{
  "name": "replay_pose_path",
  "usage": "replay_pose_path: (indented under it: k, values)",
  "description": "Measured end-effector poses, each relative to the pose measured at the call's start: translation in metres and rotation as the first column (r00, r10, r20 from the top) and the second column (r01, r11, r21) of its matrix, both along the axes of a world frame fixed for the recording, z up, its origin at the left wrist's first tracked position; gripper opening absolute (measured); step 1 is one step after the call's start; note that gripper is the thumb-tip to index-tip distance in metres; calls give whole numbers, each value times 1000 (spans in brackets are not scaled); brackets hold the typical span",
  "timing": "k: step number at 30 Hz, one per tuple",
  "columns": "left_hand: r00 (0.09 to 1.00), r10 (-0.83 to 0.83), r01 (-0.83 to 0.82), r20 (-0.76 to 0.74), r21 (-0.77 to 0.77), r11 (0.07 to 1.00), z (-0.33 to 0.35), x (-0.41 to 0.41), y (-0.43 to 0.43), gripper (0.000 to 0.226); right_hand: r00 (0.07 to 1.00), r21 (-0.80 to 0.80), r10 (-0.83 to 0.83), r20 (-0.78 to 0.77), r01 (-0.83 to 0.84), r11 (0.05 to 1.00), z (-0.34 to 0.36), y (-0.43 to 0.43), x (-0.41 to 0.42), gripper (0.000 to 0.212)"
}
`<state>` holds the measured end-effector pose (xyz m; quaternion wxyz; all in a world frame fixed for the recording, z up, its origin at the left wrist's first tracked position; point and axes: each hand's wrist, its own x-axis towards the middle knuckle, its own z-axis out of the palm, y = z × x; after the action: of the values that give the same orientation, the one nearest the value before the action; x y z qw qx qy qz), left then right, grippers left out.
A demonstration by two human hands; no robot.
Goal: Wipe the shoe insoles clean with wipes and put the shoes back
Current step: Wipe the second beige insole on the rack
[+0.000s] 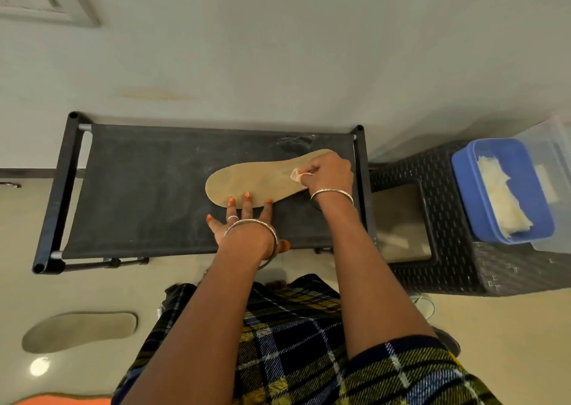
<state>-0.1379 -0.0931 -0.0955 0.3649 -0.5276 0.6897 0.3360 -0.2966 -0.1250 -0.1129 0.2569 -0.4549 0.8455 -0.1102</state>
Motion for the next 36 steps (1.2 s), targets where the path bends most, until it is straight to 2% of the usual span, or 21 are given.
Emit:
replay_pose_path:
  k: [4,6,9,11,12,14,16,18,20,23,25,28,30,32,34,36]
  values:
    - [1000,-1,1,4,9,1000,-1,-2,-1,93,967,98,193,167,-212,972,-1,-1,22,19]
    - [1000,0,0,6,10,1000,-1,-4,-1,93,961,130,234,145,-253,959,-3,-3,22,16]
    - [1000,4,-4,6,11,1000,-1,-4,-2,92,999,100,49,-16,-48,994,-7,-5,0,14]
    - [1000,-5,5,12,10,1000,0,-4,-4,92,997,74,-65,-40,68,995,-10,-4,-9,17]
    - [1000,-10,10,17,8,1000,0,-4,-4,92,997,76,-63,-39,65,995,-11,-4,-9,15]
    - [999,-17,16,31,5,1000,1,-6,-4,91,999,122,39,-4,-38,992,-10,-5,0,13]
    - [999,-23,23,46,1,1000,0,-9,-4,92,980,161,172,97,-186,969,-8,-4,9,14]
    - [998,-24,24,54,1,1000,0,-11,-3,93,963,184,213,167,-242,953,-6,-2,11,15]
    - [998,-23,23,60,5,1000,2,-12,-3,92,989,194,122,88,-137,971,-6,-3,2,18]
    - [998,-19,19,57,10,1000,5,-12,-4,91,992,161,-72,-104,88,983,-3,-4,-11,36]
    - [998,-19,18,61,13,1000,6,-11,-5,92,993,167,-60,-98,76,983,-3,-5,-8,34]
    - [997,-26,26,71,11,1000,6,-12,-5,92,994,249,101,51,-111,962,-5,-5,8,24]
    - [997,-26,26,70,7,1000,6,-13,-5,92,984,275,130,122,-159,948,-4,-5,12,26]
    - [998,-24,23,63,6,1000,7,-13,-5,92,995,265,61,83,-81,961,-1,-5,2,32]
    - [998,-22,21,51,5,1000,6,-11,-5,92,997,240,-50,-58,63,969,4,-4,-10,40]
    - [999,-22,22,49,6,1000,5,-10,-6,92,986,183,-94,-135,118,976,3,-5,-13,37]
